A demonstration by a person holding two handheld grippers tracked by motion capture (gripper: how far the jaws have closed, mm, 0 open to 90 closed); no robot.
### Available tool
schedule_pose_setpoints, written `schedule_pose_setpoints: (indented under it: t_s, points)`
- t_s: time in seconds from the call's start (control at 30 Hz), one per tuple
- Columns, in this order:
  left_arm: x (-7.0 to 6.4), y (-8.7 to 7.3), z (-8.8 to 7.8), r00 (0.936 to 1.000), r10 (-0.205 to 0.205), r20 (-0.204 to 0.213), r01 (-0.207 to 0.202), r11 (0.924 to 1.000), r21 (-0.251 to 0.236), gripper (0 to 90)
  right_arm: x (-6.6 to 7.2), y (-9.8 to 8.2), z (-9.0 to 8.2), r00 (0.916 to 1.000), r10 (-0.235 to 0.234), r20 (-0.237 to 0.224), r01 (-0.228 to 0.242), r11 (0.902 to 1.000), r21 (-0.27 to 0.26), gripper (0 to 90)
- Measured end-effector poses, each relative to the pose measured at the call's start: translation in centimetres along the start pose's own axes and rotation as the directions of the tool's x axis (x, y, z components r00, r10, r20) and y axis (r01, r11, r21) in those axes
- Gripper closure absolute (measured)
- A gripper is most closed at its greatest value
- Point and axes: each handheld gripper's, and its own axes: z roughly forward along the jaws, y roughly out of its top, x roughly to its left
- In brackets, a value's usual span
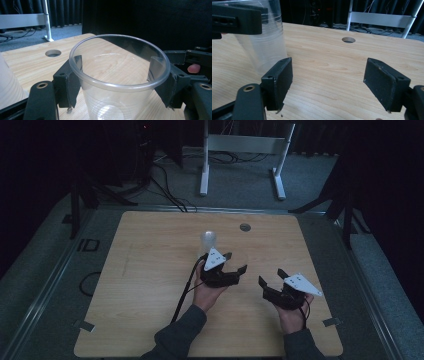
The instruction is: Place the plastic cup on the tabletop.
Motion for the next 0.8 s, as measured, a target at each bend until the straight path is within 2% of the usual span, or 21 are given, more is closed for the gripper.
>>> schedule_pose_setpoints:
  t_s: [0.8]
  points:
    - [0.8, -1.9, -0.3, 0.9995, 0.006, -0.033, -0.005, 1.0, 0.006, 28.6, -0.1, -0.1, 0.0, 1.0, 0.003, 0.003, -0.003, 1.0, 0.001, 22.9]
